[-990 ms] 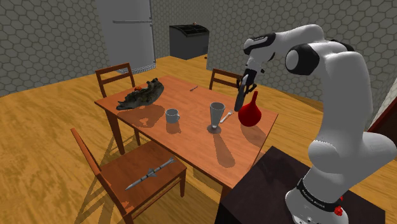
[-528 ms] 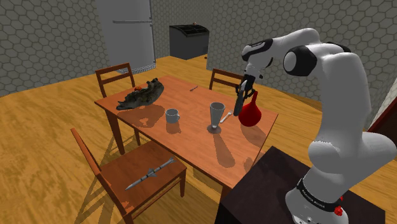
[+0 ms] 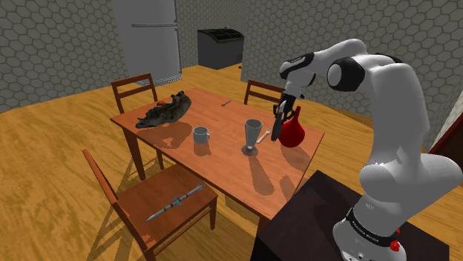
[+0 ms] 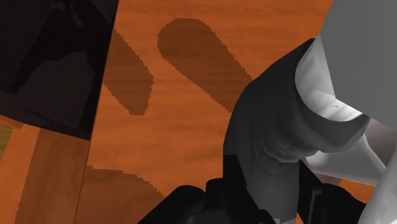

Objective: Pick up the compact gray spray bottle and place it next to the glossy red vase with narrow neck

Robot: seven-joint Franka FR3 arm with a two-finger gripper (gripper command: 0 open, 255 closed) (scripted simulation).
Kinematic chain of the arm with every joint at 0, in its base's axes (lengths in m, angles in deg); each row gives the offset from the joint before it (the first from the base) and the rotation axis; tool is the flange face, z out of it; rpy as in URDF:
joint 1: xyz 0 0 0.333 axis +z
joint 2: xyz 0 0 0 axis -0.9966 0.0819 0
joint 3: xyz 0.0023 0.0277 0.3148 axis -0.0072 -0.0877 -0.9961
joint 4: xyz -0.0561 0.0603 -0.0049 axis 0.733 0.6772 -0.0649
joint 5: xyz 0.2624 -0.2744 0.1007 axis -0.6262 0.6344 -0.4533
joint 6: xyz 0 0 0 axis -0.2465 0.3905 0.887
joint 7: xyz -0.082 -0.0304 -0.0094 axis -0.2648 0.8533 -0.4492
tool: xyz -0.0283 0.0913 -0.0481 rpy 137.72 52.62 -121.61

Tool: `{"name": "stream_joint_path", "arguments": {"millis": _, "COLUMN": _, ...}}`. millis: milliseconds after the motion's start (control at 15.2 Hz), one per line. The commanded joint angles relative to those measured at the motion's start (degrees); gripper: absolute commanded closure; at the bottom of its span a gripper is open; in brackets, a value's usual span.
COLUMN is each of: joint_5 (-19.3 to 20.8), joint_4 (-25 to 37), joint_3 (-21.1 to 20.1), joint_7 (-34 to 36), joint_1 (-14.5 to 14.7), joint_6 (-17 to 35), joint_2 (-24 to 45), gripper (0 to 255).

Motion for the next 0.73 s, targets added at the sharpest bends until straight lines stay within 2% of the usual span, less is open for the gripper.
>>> {"name": "stream_joint_path", "arguments": {"millis": 0, "joint_5": -0.15, "joint_4": -0.35, "joint_3": -0.07, "joint_7": -0.37, "joint_1": 0.04, "joint_6": 1.08, "joint_2": 0.76, "gripper": 255}}
{"name": "stream_joint_path", "arguments": {"millis": 660, "joint_5": -0.86, "joint_4": -0.99, "joint_3": -0.46, "joint_7": -2.08, "joint_1": 0.0, "joint_6": 5.7, "joint_2": 5.06, "gripper": 255}}
